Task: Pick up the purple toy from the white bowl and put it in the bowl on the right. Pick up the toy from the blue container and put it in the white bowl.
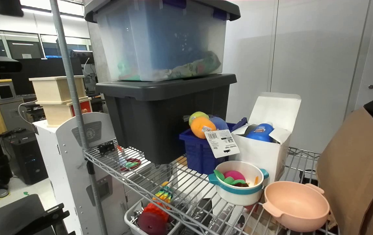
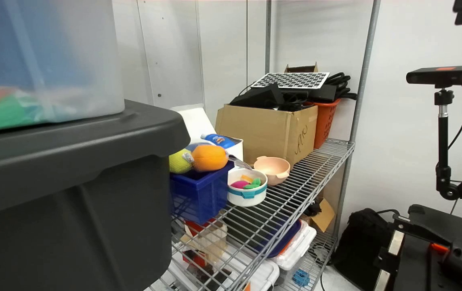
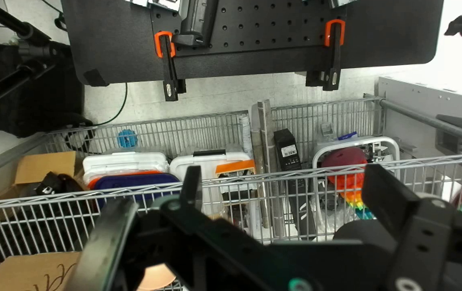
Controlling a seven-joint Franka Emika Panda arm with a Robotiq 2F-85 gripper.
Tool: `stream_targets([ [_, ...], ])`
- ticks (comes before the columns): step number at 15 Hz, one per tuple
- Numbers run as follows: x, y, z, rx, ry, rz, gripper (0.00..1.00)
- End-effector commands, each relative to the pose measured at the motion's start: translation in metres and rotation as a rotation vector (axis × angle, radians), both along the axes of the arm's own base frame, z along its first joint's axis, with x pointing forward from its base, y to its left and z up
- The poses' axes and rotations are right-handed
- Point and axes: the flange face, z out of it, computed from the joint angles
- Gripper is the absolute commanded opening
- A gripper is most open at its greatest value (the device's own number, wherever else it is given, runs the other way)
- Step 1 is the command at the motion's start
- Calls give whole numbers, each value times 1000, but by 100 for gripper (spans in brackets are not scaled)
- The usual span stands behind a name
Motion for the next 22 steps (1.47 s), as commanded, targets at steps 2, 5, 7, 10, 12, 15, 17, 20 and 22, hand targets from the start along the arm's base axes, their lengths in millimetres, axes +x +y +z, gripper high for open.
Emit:
stream_targets([
  [2,4,-2,-1,-13,-19,-35,100],
  [5,18,-5,-10,-38,-36,-97,100],
  [7,34,-12,-18,-54,-56,-138,100],
  [10,66,-30,-38,-69,-70,-197,100],
  [12,86,-45,-54,-71,-64,-217,100],
  [15,116,-60,-79,-83,-65,-203,100],
  [17,139,-67,-97,-93,-64,-184,100],
  [20,183,-72,-123,-105,-51,-165,100],
  [22,208,-72,-135,-110,-55,-155,100],
])
